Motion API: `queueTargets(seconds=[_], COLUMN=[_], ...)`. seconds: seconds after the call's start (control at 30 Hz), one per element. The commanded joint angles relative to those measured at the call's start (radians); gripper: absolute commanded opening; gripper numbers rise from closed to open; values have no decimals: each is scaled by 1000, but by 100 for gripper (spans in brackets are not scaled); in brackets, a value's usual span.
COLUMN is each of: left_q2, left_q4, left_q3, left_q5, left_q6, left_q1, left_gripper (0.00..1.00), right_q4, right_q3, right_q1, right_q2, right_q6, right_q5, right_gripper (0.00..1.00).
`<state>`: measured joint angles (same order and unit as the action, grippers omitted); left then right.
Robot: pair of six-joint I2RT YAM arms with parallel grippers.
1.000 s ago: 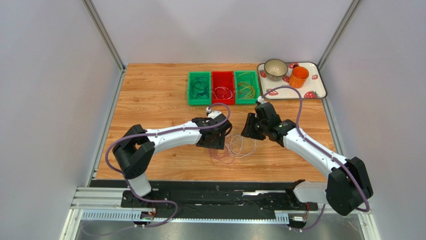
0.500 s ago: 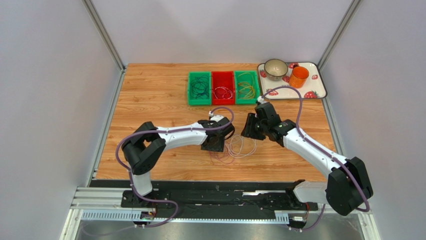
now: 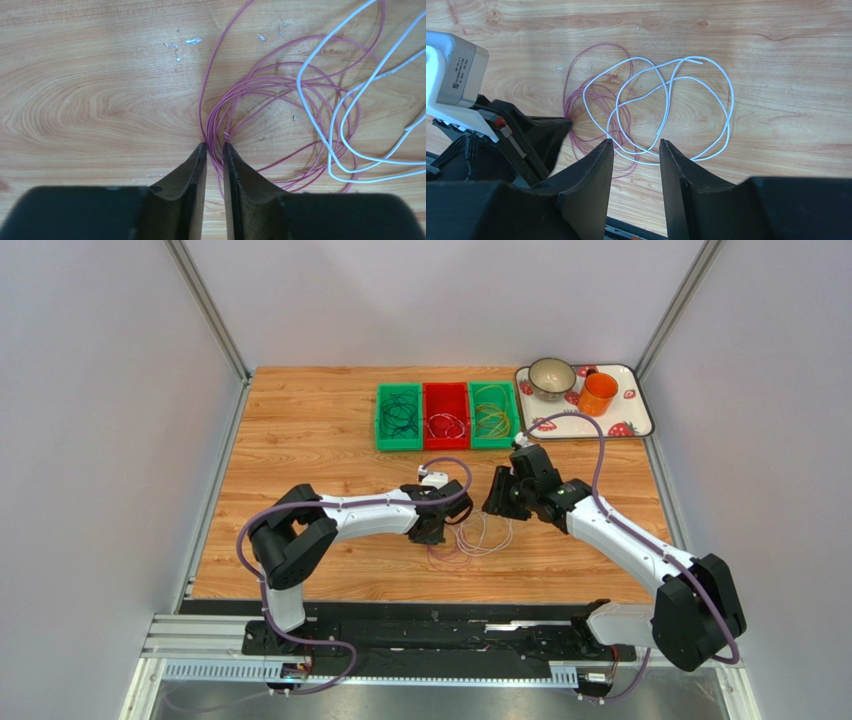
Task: Untangle the cables
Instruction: Untie the cable.
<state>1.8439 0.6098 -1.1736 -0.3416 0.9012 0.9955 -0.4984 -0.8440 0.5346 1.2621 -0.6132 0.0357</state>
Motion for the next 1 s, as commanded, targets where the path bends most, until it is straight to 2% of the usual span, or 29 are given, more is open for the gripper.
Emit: queueTargets(seconds=[0.0, 0.03, 0.23, 0.47, 0.6, 0.7, 0.83, 0.97], left_q2=[43, 38, -18, -219, -311, -366, -458, -546], left_q4=[-1, -5, -7, 48, 70, 99, 175, 257], left_q3=[46, 46, 45, 6, -21, -57, -115, -179], left_q5=[-19, -25, -37, -99, -62, -27, 10, -31], left_q6=[18, 4, -67, -222, -314, -398, -507, -576], left_q1=[2, -1, -40, -73, -93, -98, -98, -98], left_gripper=[5, 0, 0, 0, 0, 0, 0, 0], right_q4=[1, 0, -35, -69, -97, -89, -29, 58], right_q3=[-24, -27, -73, -179, -257, -312, -351, -380], right_q1=[4, 2, 4, 4, 4, 4, 4, 4], right_q2=[-17, -18, -10, 3, 48, 71, 79, 85], right_q6=[7, 9, 21, 53, 82, 121, 155, 159], right_q5=[3, 1, -6, 41, 102, 200, 416, 588], right_gripper=[43, 43, 43, 45, 48, 50, 59, 66])
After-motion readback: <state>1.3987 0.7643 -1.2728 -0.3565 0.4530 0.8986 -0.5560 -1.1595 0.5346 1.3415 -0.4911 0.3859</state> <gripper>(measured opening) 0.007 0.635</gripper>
